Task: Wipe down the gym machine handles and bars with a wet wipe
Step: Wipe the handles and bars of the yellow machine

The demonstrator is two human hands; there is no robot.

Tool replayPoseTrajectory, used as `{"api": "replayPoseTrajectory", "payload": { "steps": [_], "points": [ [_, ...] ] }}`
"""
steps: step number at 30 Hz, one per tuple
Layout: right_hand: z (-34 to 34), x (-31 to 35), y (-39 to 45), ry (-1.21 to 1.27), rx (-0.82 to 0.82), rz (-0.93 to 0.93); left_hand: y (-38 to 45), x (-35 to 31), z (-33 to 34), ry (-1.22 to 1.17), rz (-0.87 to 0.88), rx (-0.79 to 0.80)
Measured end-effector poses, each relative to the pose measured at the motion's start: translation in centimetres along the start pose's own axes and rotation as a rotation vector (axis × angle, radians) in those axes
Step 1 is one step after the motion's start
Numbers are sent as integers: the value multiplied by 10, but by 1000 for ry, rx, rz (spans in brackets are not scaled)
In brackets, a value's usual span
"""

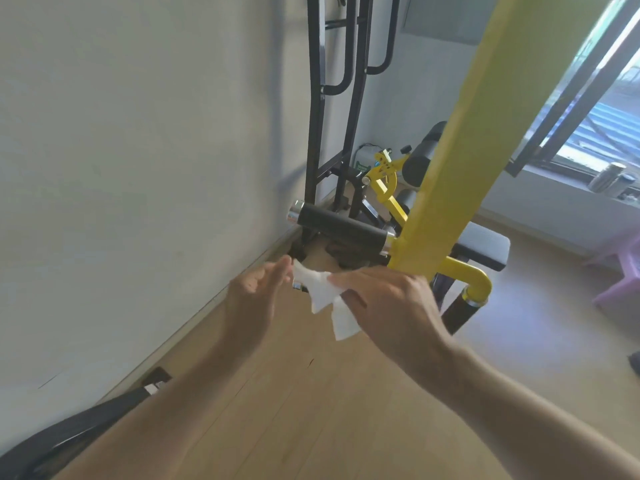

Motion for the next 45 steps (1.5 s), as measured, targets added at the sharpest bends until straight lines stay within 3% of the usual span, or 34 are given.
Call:
{"api": "replayPoseTrajectory", "payload": {
  "steps": [3,5,9,12,15,17,19,22,25,28,33,37,41,43,45],
  "points": [
    [34,-25,-25,239,63,411,-24,16,16,-117,-221,309],
    [49,-29,-36,341,95,553,-32,16,22,-168,-244,409],
    [60,-27,-44,410,162,555,-36,17,18,-202,-242,344],
    [72,-31,-52,346,453,524,-33,17,14,-221,-228,292],
    [84,-29,-64,451,700,598,-25,10,10,-178,-150,310],
    [85,-33,-67,629,642,806,-19,6,10,-156,-99,336],
    [82,-39,-66,770,459,973,-12,4,12,-94,-56,347],
    [74,-48,-63,786,171,1098,-5,2,15,27,-11,339],
    [70,-49,-61,880,20,1145,1,5,21,101,2,362],
    [65,-50,-59,909,-38,1137,9,14,18,110,-29,320],
    [70,-52,-56,537,23,928,20,11,23,42,61,249],
    [74,-43,-41,245,58,601,45,6,45,172,185,182],
    [86,-31,-32,-182,114,281,62,15,64,288,216,229],
    [100,-30,-34,-214,242,257,64,24,63,294,205,237],
    [106,-34,-31,-104,223,377,66,33,54,240,179,206]
  ]
}}
Point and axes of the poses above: each hand's wrist, its own y-axis towards the middle knuckle, its own z-axis out of the palm, x = y × z, the point moved 6 cm from there along y, towards the middle knuckle, and after that the axes turned 9 degrees about -x, right-handed, at the moved point
